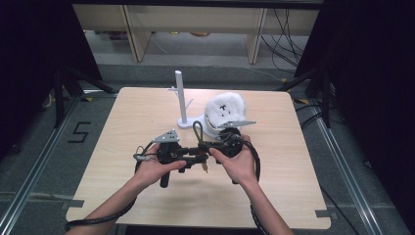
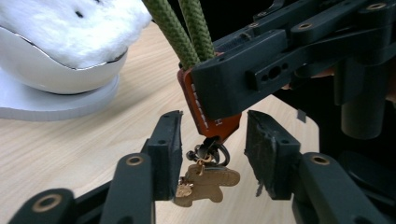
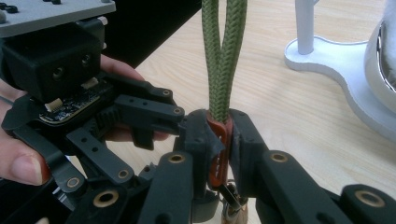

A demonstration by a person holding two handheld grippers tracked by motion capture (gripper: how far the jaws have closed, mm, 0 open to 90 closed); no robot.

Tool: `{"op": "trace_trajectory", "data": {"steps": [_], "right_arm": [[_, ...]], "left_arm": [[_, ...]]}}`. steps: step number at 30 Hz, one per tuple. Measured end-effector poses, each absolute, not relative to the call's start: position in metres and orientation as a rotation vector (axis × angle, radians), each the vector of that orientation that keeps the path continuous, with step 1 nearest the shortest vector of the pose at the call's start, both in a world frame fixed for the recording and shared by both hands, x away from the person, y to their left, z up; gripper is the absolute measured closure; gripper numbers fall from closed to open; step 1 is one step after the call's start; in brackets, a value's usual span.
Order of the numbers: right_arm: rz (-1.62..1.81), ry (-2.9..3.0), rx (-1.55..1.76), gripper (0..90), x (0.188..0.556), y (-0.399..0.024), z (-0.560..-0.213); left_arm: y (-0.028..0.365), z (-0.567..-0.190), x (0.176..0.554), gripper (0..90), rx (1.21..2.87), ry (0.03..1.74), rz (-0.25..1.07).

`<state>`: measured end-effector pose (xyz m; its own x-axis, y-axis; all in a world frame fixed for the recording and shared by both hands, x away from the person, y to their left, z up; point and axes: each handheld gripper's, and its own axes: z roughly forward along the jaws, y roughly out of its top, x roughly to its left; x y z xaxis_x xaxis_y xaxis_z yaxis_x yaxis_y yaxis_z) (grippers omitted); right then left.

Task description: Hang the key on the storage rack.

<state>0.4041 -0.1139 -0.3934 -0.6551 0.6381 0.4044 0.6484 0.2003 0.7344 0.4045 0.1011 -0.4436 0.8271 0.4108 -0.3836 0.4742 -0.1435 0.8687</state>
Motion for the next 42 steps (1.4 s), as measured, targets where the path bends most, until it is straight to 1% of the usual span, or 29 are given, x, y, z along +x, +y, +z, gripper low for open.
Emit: {"op": "trace_trajectory", "data": {"steps": [5,7,17,20,24,27,28,32,35,42], "right_arm": [[-1.493,-2.413,-1.292,80.1,0.405,-0.114,-0.394],[-1.491,-2.430,-1.288,80.0,0.405,-0.114,-0.395],[-1.524,-2.400,-1.246,79.0,0.407,-0.114,-0.396],[-1.533,-2.389,-1.242,77.4,0.406,-0.114,-0.396],[-1.534,-2.378,-1.257,76.6,0.405,-0.113,-0.395],[-1.539,-2.392,-1.246,74.2,0.405,-0.113,-0.394],[-1.558,-2.388,-1.252,70.8,0.405,-0.114,-0.394],[-1.579,-2.387,-1.256,69.8,0.405,-0.116,-0.393],[-1.613,-2.376,-1.277,68.0,0.405,-0.120,-0.391],[-1.641,-2.369,-1.310,67.2,0.404,-0.128,-0.388]], "left_arm": [[0.103,-0.443,0.405,63.7,1.756,0.687,-0.070],[0.104,-0.443,0.404,67.6,1.747,0.695,-0.083],[0.106,-0.442,0.402,72.4,1.743,0.707,-0.074],[0.107,-0.442,0.402,75.4,1.745,0.702,-0.070],[0.108,-0.440,0.401,77.3,1.746,0.712,-0.055],[0.110,-0.439,0.401,78.1,1.749,0.714,-0.042],[0.111,-0.439,0.401,78.6,1.753,0.726,-0.029],[0.114,-0.438,0.401,79.2,1.750,0.736,-0.011],[0.118,-0.437,0.401,79.4,1.757,0.736,0.023],[0.128,-0.436,0.402,79.4,1.774,0.774,0.119]]}}
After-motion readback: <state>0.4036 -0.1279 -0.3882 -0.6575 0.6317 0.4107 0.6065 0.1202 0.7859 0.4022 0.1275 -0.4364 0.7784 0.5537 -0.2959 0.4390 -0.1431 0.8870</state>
